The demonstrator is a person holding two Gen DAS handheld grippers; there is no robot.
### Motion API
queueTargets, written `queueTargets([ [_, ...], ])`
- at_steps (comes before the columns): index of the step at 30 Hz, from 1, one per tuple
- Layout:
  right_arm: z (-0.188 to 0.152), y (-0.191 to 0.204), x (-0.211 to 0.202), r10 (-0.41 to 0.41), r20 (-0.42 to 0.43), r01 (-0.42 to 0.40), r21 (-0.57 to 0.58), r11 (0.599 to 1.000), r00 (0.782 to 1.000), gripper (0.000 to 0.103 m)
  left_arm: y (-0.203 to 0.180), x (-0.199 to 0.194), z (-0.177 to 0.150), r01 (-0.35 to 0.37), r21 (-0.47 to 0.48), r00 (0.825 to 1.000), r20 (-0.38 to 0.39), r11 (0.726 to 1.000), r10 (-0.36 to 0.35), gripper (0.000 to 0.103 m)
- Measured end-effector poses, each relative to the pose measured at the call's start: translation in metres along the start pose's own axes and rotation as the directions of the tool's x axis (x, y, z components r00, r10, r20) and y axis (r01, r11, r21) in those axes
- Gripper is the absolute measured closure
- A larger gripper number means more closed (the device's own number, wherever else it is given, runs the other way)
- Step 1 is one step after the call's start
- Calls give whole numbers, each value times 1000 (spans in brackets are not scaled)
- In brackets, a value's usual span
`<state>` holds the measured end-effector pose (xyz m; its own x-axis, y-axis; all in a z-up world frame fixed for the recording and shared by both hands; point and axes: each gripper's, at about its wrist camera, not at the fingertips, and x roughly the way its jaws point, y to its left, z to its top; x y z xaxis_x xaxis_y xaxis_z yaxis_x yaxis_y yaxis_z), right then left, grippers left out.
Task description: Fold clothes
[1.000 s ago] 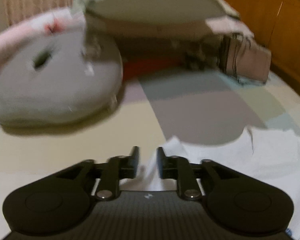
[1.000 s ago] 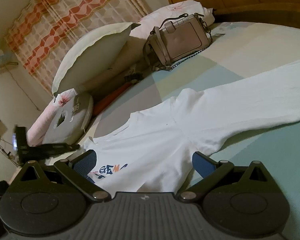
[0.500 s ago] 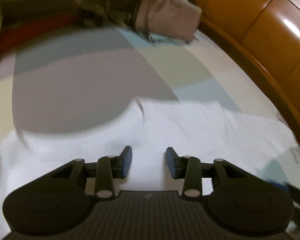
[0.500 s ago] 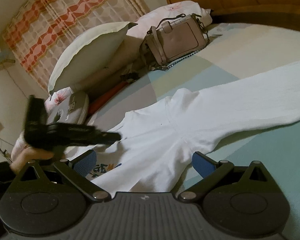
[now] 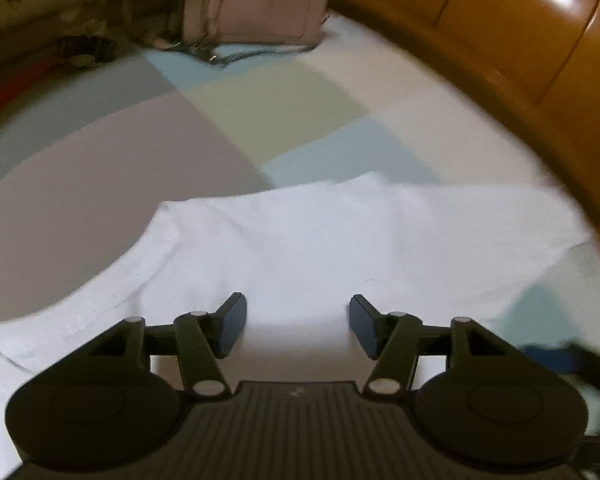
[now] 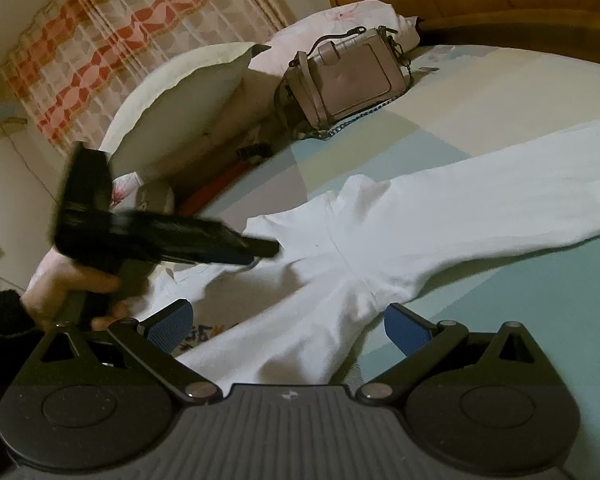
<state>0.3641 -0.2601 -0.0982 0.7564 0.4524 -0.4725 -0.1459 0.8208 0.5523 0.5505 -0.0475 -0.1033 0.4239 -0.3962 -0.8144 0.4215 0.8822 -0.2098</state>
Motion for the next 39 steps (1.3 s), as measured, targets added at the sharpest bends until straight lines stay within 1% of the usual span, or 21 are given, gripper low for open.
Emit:
queueTargets([
  [1, 1, 0, -2, 3, 8, -3, 0, 1000, 1000, 0, 1, 2, 3, -21, 4, 999, 42, 1000, 21, 43],
  [2, 2, -1, -4, 6, 16, -6, 2, 1000, 1000, 0, 3, 6, 8, -69, -10, 995, 69, 998, 69, 48],
  [4, 4, -3, -6, 13, 27, -14, 18, 1000, 1000, 0, 9, 10, 15, -99, -71, 989, 102, 993, 106, 49],
  [8, 7, -9, -4, 8, 13, -8, 36, 999, 1000, 0, 3, 2, 23, -151, -62, 985, 76, 987, 155, 49],
  [10, 6, -11, -1, 13, -6, -12, 50, 999, 1000, 0, -2, -16, 22, -178, -16, 981, 76, 984, 179, 49],
  [11, 6, -12, 1, 17, -12, -16, 58, 998, 1000, 0, -1, -30, 19, -176, -9, 981, 80, 984, 177, 47],
  [12, 6, -13, 2, 19, -17, -18, 67, 998, 1000, 0, 0, -43, 17, -175, -3, 981, 84, 985, 174, 39],
  [14, 6, -12, 4, 19, -25, -17, 82, 997, 1000, 0, 5, -73, 9, -173, 4, 981, 88, 985, 172, 28],
  [15, 5, -12, 5, 19, -24, -17, 87, 996, 1000, 0, 8, -89, 3, -175, 5, 981, 90, 985, 174, 26],
  [17, 5, -12, 5, 20, -19, -18, 97, 995, 1000, 0, 18, -122, -11, -214, 4, 971, 106, 977, 212, 25],
  [19, 4, -13, 5, 20, -22, -17, 101, 995, 1000, 0, 26, -154, -28, -241, -19, 961, 132, 970, 241, 20],
  [20, 3, -13, 5, 19, -23, -17, 103, 995, 1000, 0, 28, -167, -39, -243, -41, 959, 141, 969, 247, 17],
  [22, 2, -13, 5, 19, -26, -16, 108, 994, 999, 0, 33, -188, -62, -248, -92, 953, 152, 964, 260, 17],
  [25, 0, -14, 5, 18, -30, -14, 114, 993, 999, 0, 52, -201, -96, -254, -201, 947, 146, 946, 286, 17],
  [28, -2, -15, 5, 17, -34, -13, 121, 993, 999, 0, 76, -200, -128, -224, -341, 946, 151, 913, 288, 17],
  [32, -5, -16, 5, 15, -39, -10, 129, 992, 999, 0, 97, -204, -157, -188, -465, 938, 176, 865, 299, 18],
  [33, -5, -17, 6, 17, -41, -12, 135, 991, 999, 0, 101, -206, -162, -177, -483, 936, 185, 857, 298, 18],
  [35, -5, -18, 9, 25, -45, -18, 152, 988, 999, 0, 105, -214, -172, -181, -504, 929, 194, 845, 315, 18],
  [39, -3, -21, 14, 32, -51, -23, 169, 985, 998, 0, 109, -234, -197, -227, -519, 915, 175, 824, 362, 18],
])
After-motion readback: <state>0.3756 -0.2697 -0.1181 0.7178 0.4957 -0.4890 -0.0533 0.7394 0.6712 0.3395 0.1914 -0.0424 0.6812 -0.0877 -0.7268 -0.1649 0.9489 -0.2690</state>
